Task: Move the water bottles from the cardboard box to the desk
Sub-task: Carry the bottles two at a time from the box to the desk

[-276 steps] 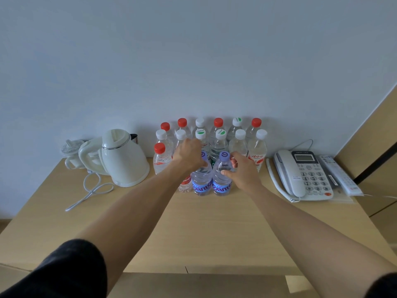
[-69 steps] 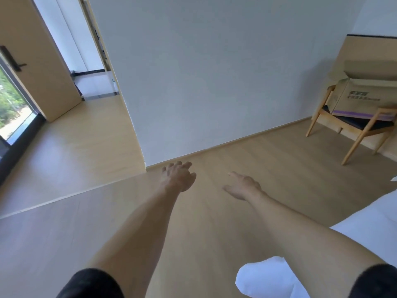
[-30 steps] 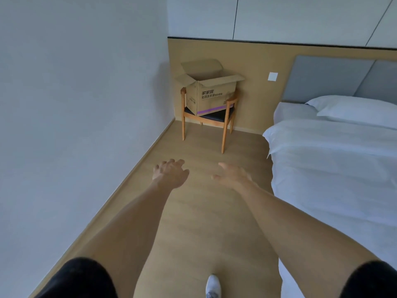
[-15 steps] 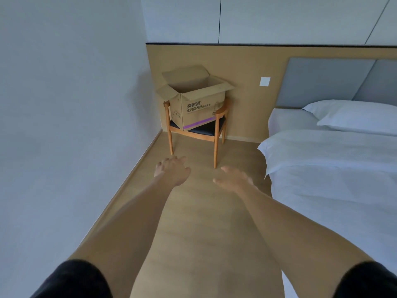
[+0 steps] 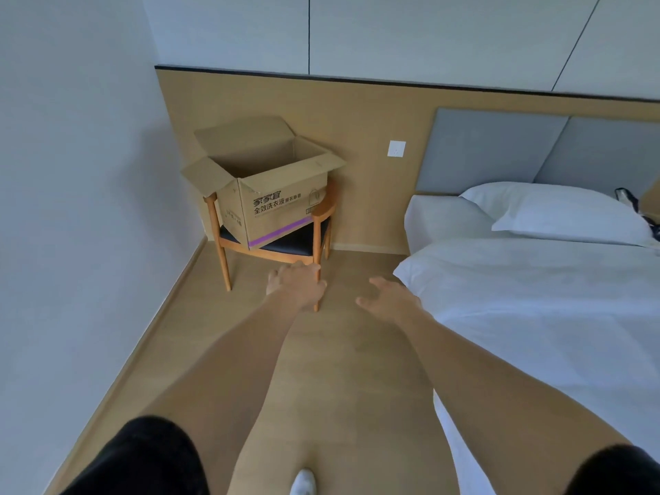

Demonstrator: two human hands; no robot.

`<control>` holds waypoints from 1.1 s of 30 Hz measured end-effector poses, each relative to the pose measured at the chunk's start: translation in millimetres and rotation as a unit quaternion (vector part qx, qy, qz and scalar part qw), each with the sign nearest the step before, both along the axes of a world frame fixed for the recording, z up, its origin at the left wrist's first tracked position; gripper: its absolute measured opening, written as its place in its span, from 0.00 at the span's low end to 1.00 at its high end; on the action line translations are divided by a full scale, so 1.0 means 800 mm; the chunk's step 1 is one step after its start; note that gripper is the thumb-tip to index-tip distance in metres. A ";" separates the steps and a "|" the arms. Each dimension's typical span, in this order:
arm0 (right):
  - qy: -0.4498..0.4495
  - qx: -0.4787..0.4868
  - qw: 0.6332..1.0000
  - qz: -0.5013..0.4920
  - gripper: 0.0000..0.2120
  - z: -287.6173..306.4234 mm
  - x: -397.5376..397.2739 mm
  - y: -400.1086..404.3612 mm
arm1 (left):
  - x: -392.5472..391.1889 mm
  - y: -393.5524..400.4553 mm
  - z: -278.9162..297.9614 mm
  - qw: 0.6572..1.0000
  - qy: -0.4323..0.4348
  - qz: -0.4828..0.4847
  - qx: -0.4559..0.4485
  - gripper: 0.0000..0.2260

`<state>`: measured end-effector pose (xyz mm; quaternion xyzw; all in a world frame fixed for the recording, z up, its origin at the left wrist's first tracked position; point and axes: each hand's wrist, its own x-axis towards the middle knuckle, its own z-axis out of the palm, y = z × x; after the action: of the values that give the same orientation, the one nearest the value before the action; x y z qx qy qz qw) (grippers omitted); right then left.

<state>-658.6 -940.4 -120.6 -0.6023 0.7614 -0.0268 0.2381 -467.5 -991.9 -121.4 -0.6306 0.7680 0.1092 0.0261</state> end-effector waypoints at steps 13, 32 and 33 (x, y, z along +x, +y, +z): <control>0.005 -0.036 0.999 -0.024 0.33 0.016 -0.021 -0.248 | -0.022 -0.285 -0.011 0.999 0.012 -0.034 -0.001 0.20; -0.031 -0.069 0.991 0.113 0.30 0.002 -0.062 -0.721 | -0.012 -0.680 0.007 0.993 0.016 0.104 -0.054 0.22; -0.024 -0.073 0.990 0.118 0.29 0.005 -0.064 -0.743 | -0.011 -0.695 0.009 0.992 0.019 0.110 -0.059 0.22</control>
<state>-709.7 -1534.7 -116.8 -0.7029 0.6751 -0.0688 0.2129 -476.6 -1547.9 -114.3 -0.7094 0.6994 0.0781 -0.0380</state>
